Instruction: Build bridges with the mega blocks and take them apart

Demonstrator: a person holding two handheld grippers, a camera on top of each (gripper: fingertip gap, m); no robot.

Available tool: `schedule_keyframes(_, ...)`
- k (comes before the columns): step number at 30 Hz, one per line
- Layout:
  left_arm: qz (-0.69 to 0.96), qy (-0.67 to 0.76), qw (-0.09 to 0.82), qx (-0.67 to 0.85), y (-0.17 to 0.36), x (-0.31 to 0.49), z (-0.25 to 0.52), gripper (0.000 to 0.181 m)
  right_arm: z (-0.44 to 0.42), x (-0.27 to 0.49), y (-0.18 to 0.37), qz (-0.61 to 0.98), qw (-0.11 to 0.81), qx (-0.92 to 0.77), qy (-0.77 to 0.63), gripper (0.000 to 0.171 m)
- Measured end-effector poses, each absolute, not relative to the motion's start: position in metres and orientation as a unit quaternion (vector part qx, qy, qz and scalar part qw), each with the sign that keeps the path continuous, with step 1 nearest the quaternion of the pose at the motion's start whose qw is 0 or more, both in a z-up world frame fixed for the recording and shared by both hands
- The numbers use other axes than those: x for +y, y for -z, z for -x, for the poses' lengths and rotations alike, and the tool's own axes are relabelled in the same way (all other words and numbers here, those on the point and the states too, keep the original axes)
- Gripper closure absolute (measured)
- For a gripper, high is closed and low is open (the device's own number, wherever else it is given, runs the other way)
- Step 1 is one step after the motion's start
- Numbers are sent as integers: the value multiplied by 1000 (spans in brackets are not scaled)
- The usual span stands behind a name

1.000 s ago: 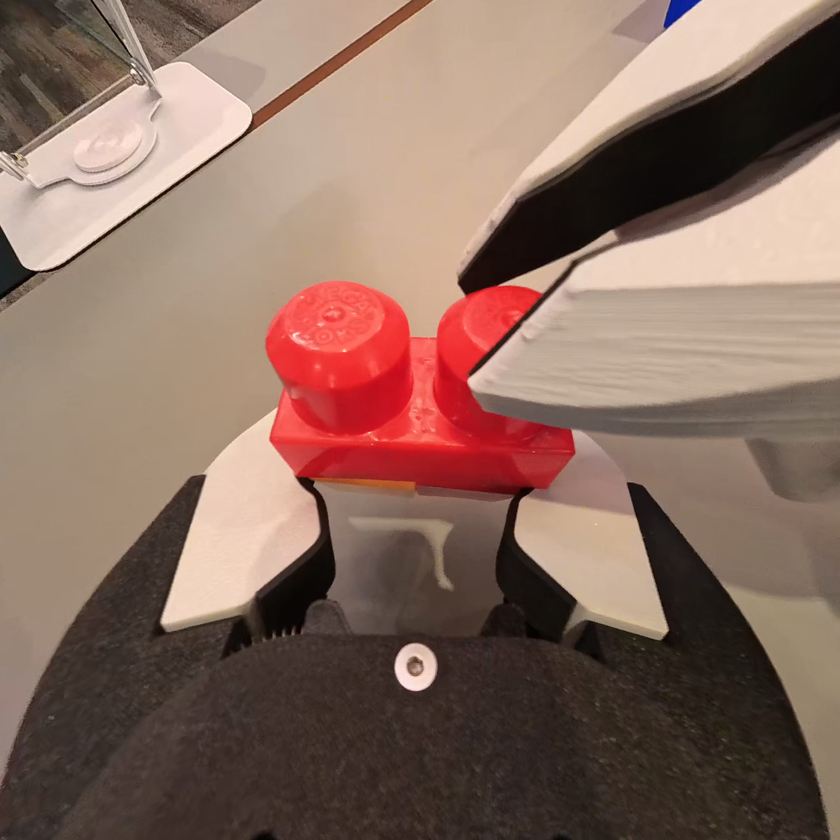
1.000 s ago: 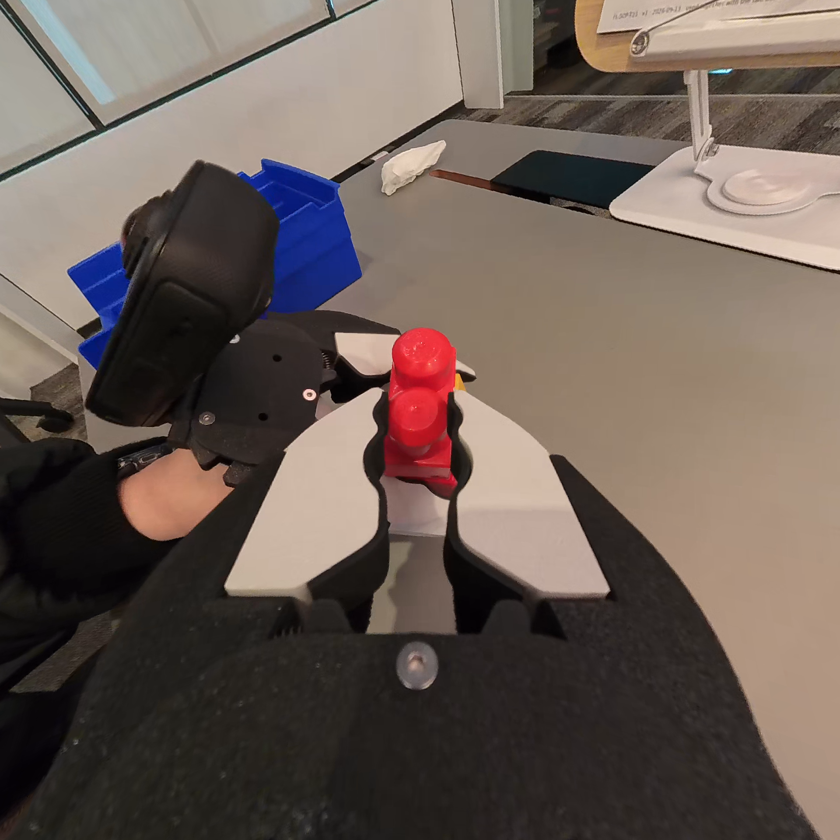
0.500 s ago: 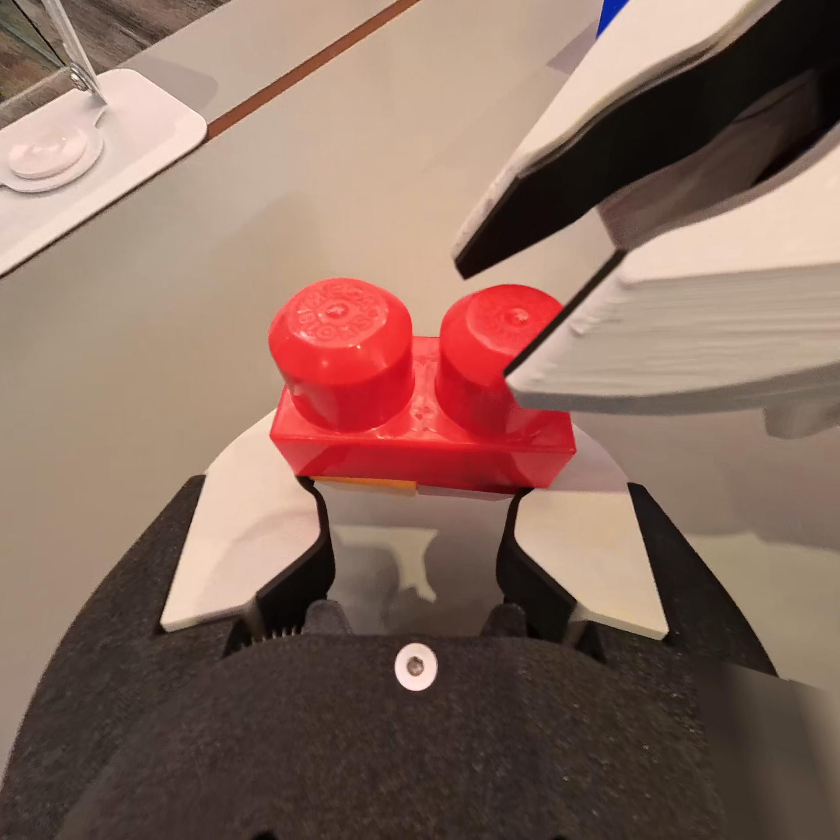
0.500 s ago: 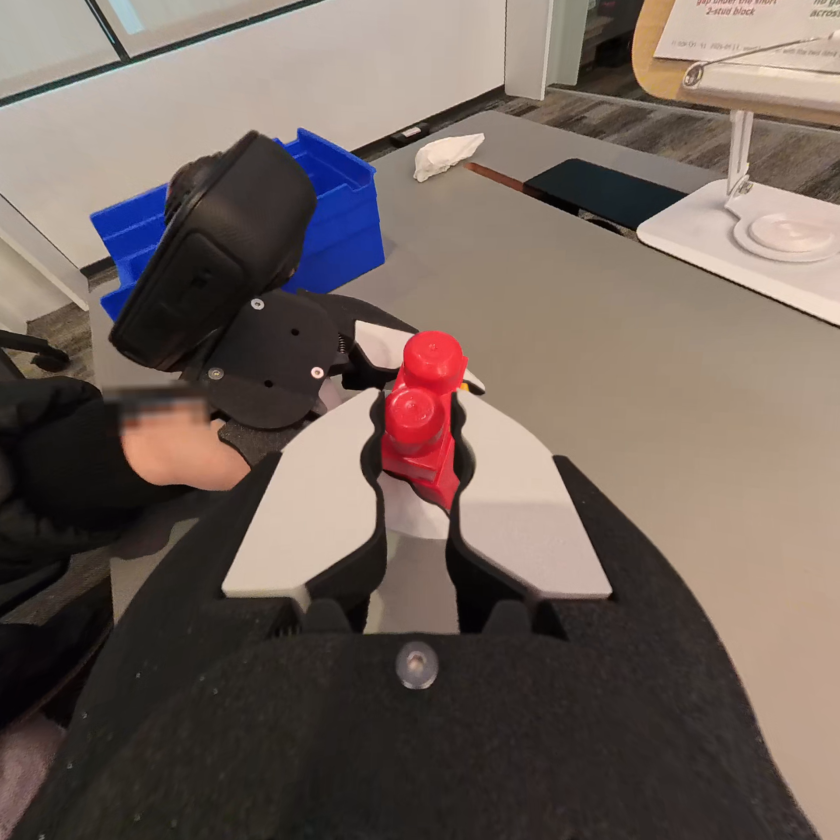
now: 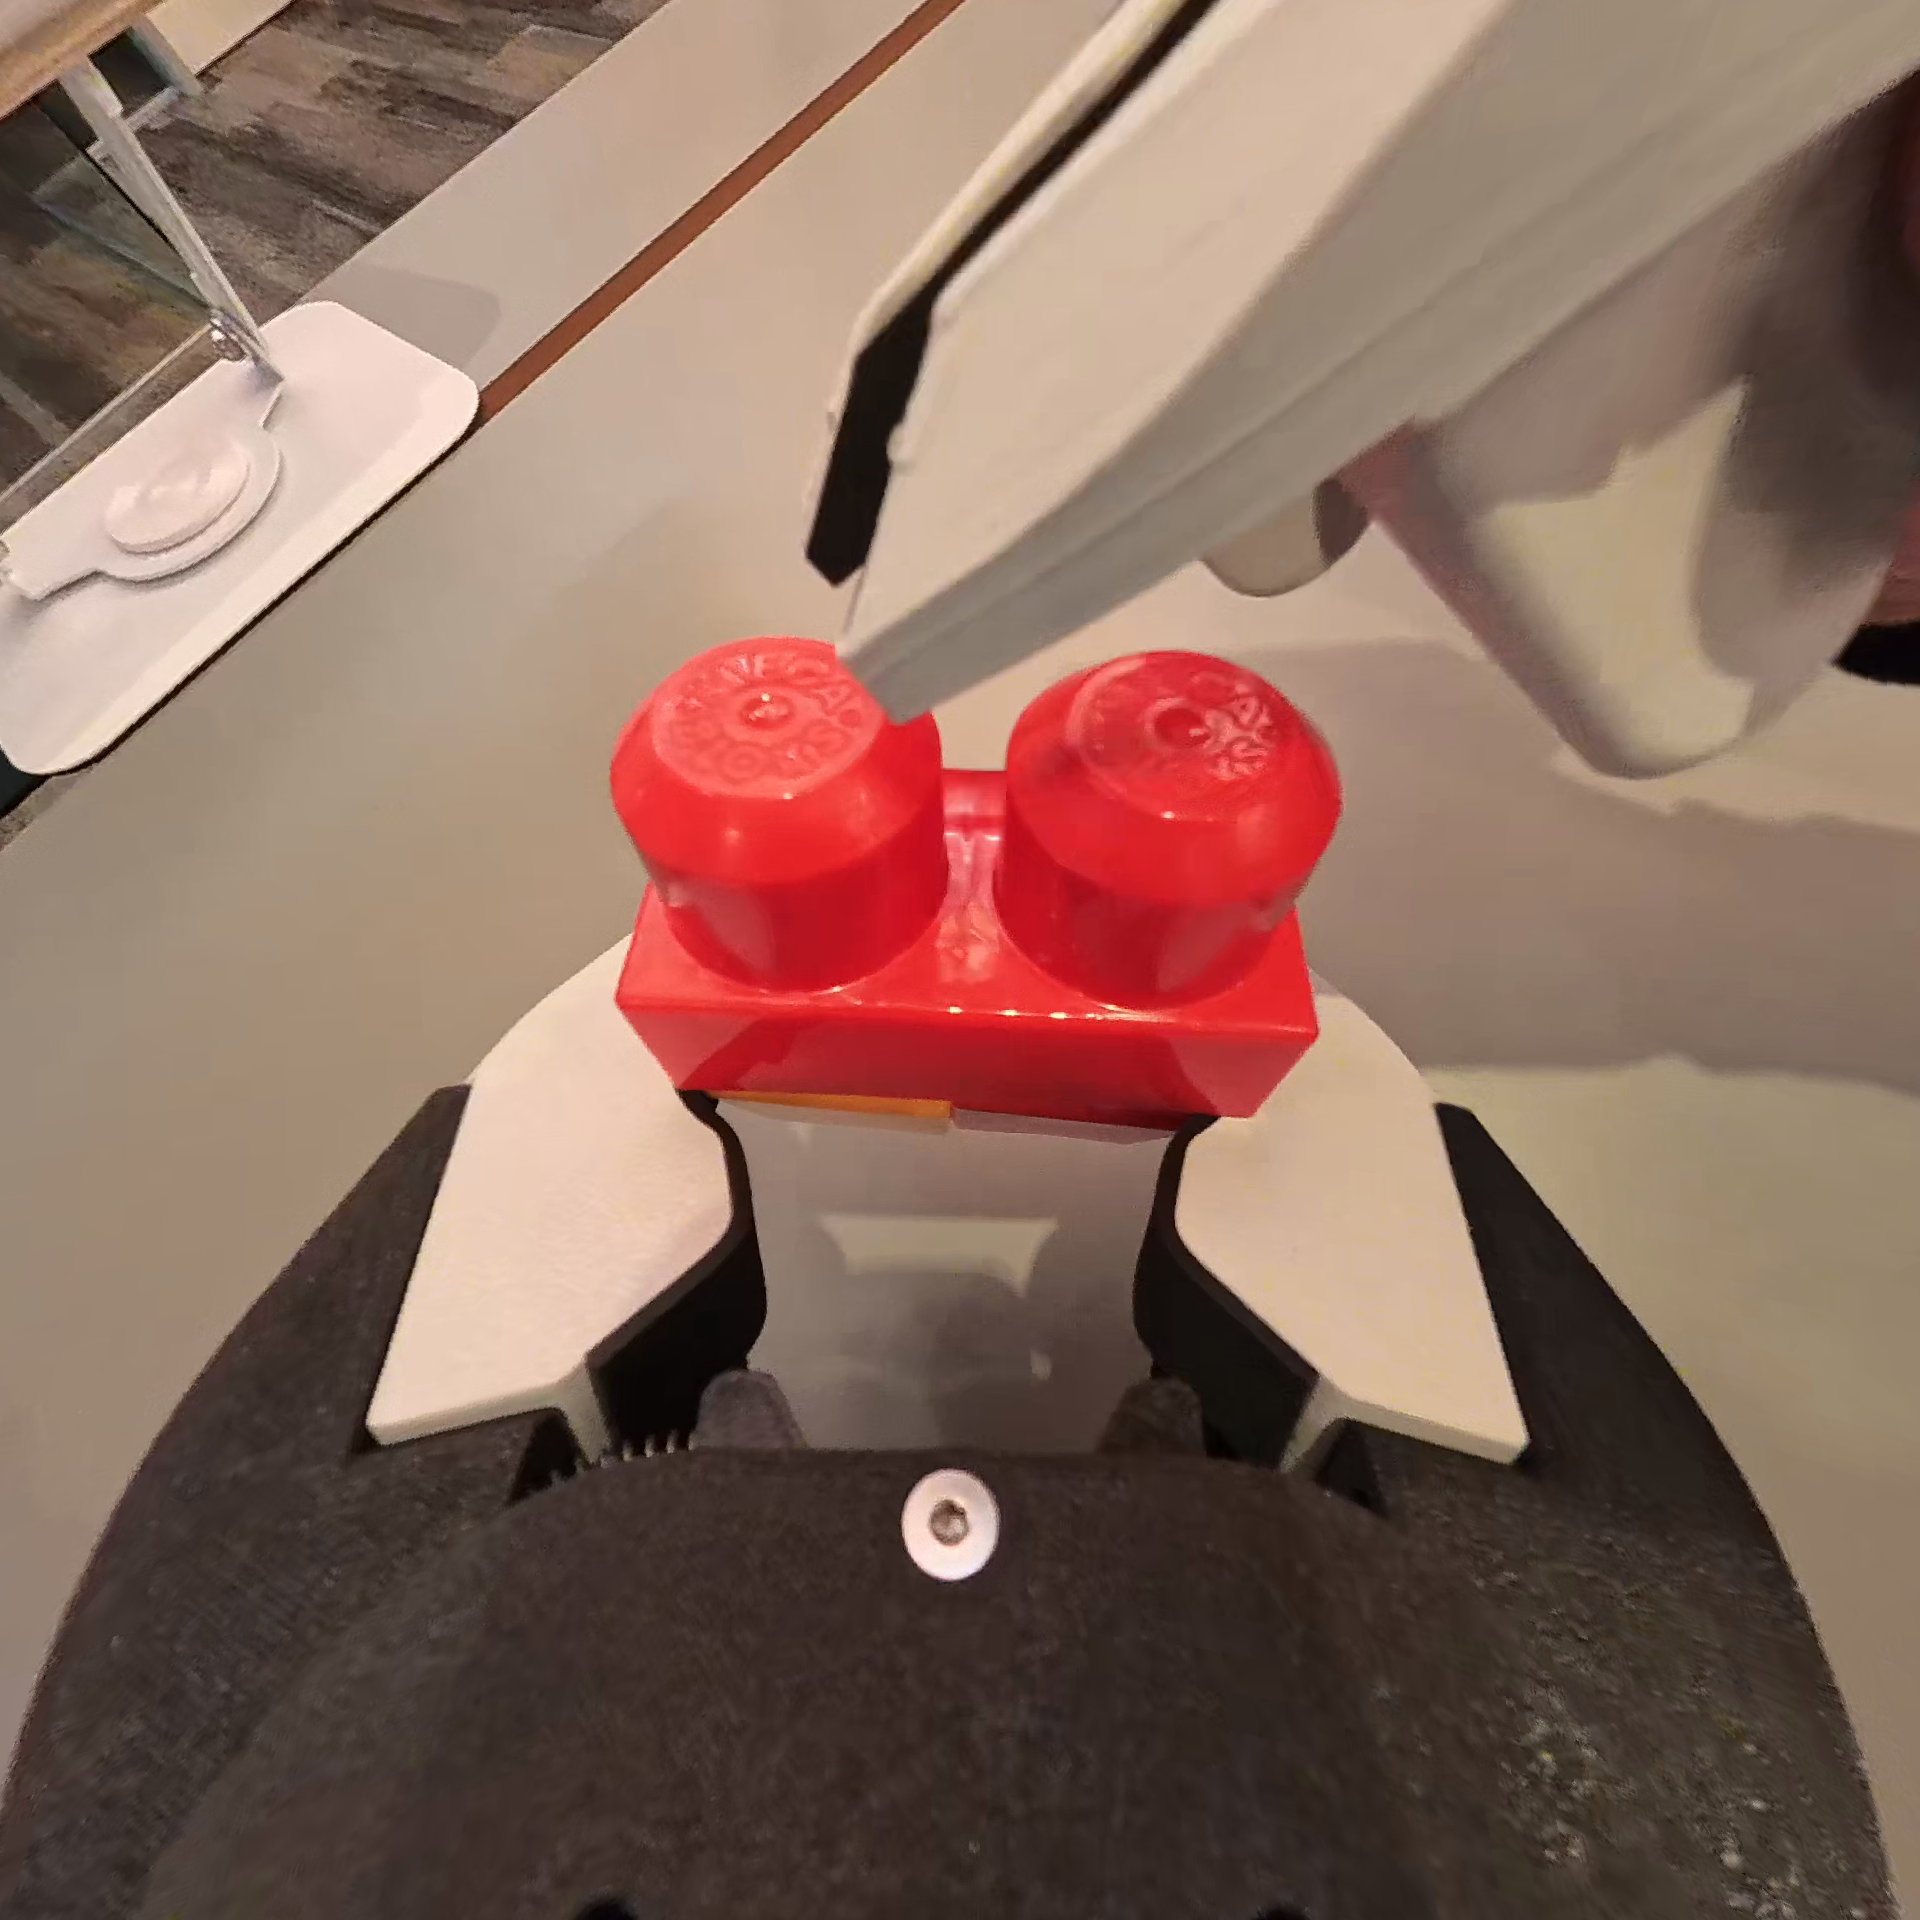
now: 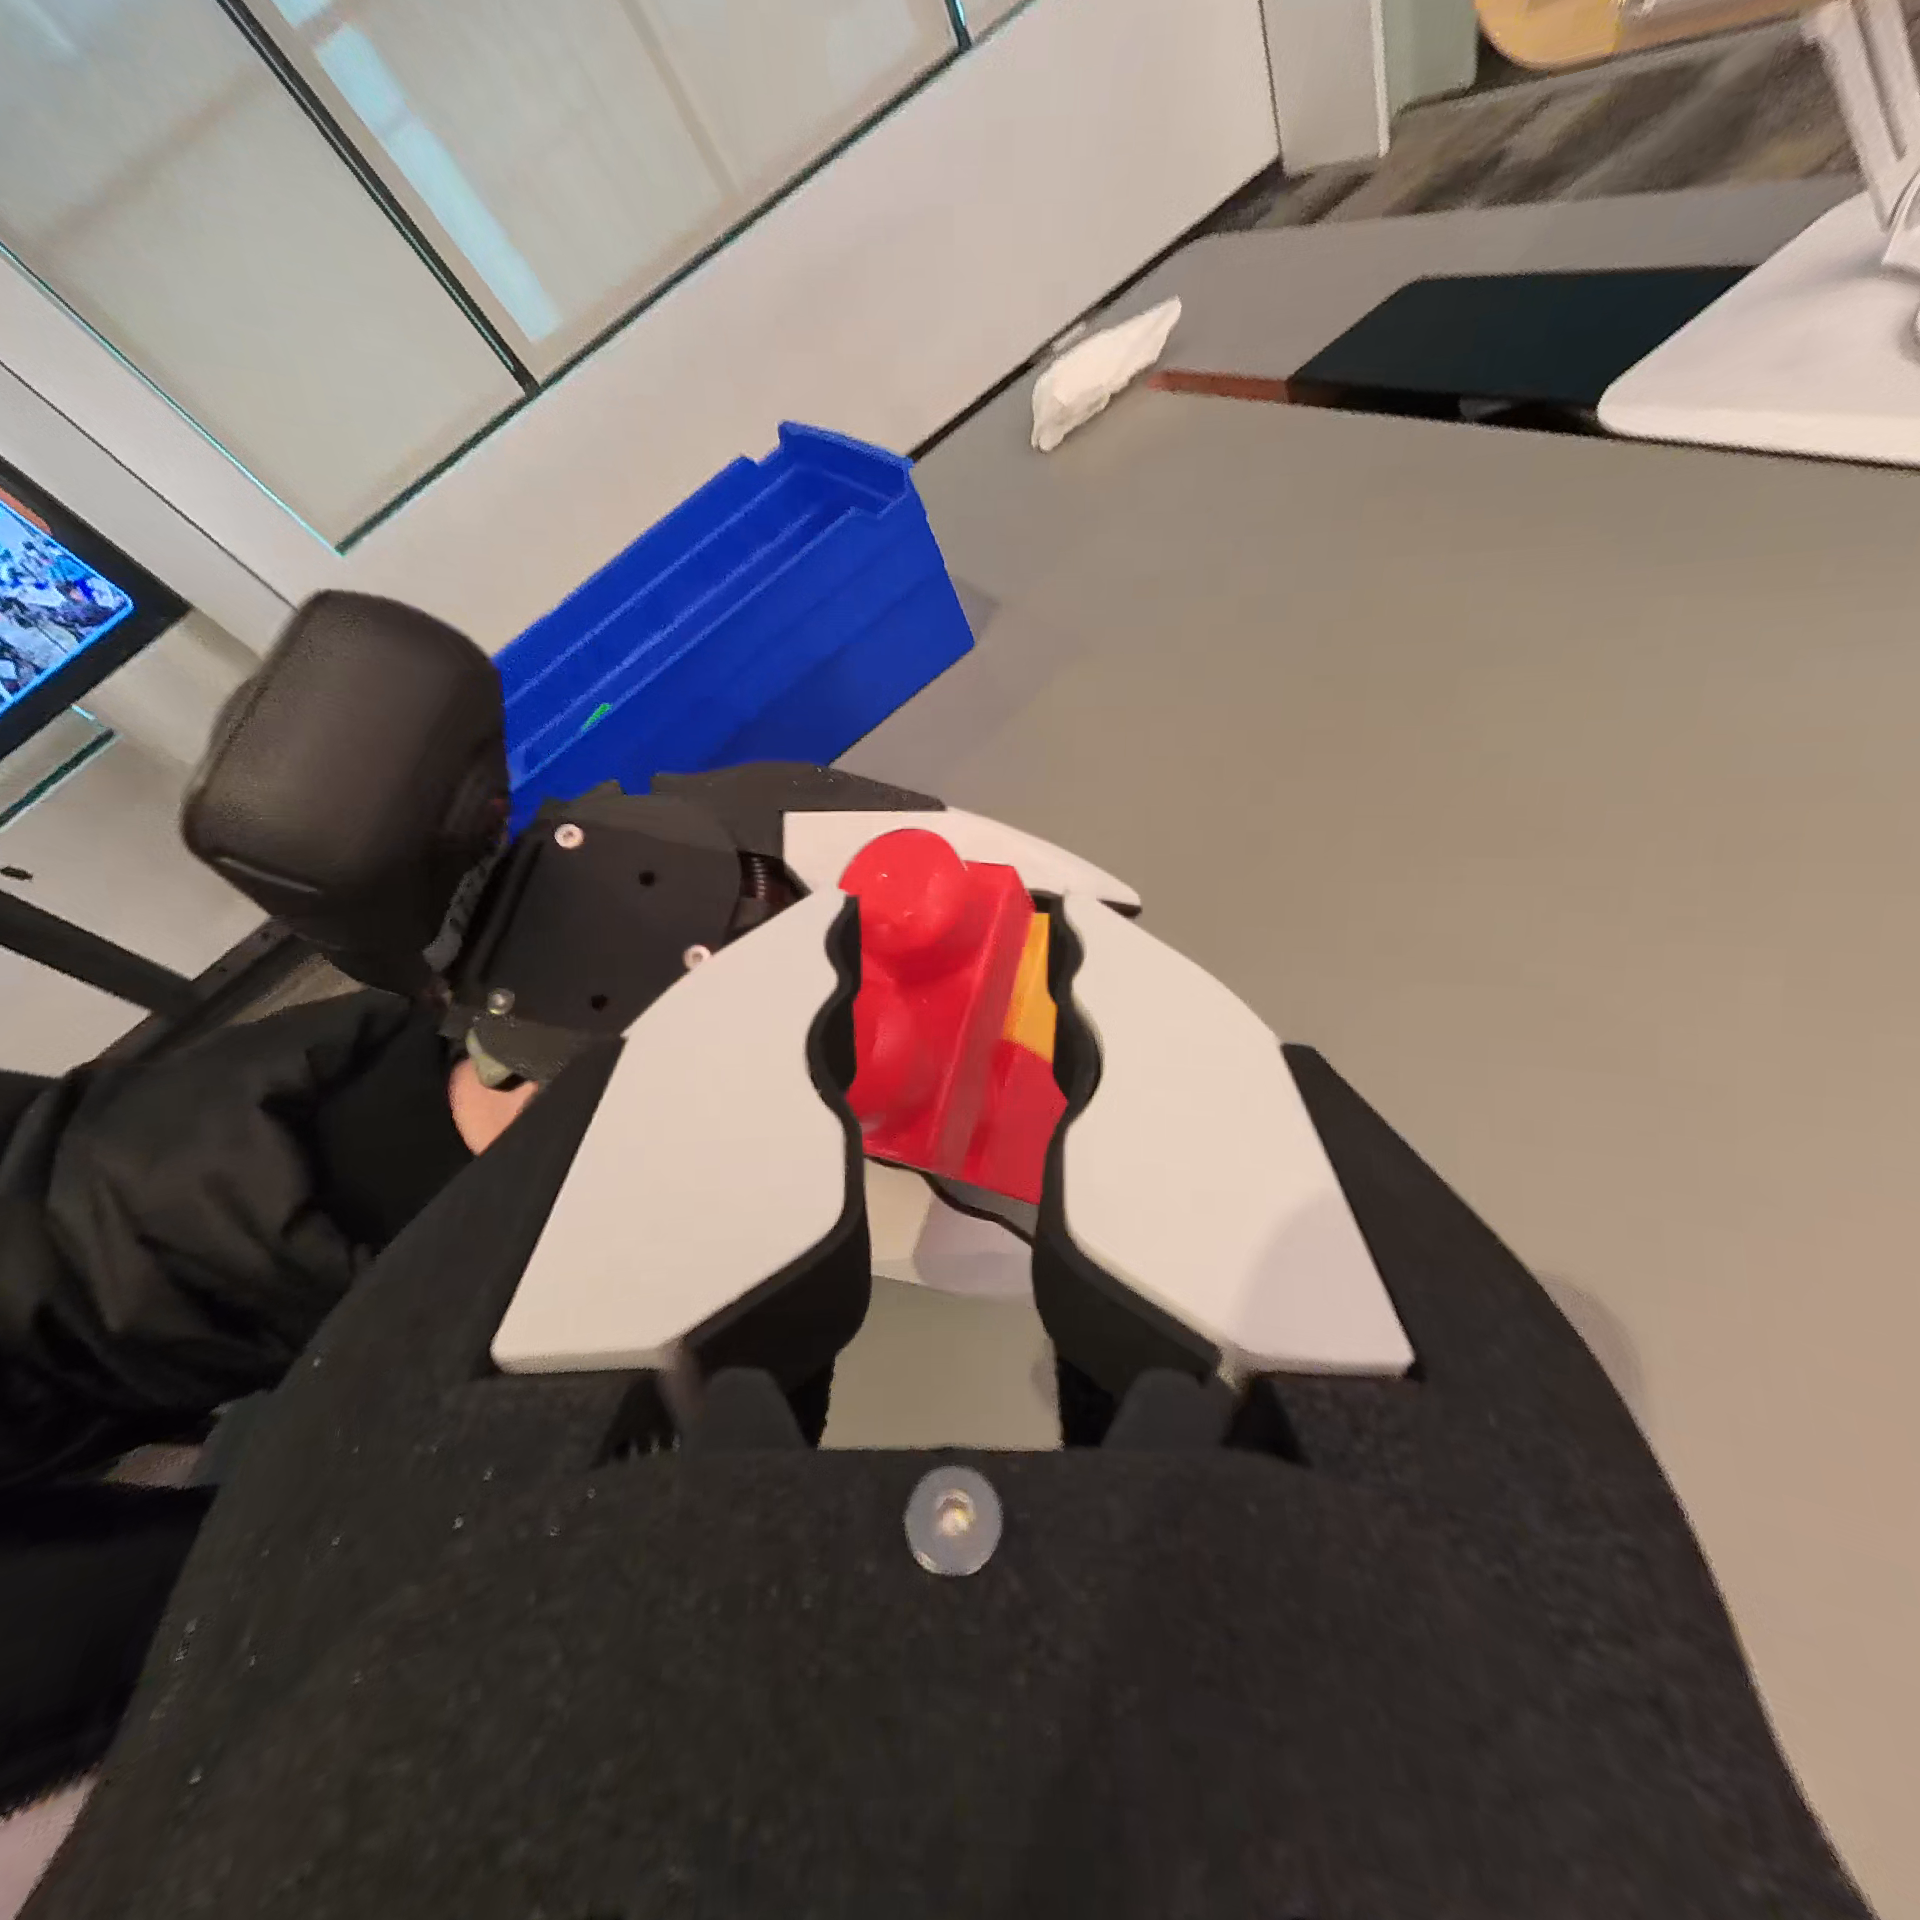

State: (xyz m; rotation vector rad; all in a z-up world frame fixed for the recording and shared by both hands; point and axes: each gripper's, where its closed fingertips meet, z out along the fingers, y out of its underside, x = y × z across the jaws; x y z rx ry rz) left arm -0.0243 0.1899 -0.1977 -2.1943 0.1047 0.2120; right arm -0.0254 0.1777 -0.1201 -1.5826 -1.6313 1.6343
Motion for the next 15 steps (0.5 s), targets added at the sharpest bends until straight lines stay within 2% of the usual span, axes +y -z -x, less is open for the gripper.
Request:
schedule_keyframes(7, 890, -88, 444, 48, 195, 190, 25, 92, 30, 177, 119, 564, 150, -586, -562, 139)
schedule_keyframes(11, 892, -89, 441, 40, 195, 190, 29, 92, 31, 171, 116, 555, 146, -598, -560, 154)
schedule_keyframes(15, 896, -88, 433, 37, 197, 190, 31, 92, 34, 172, 117, 557, 163, -612, -537, 156)
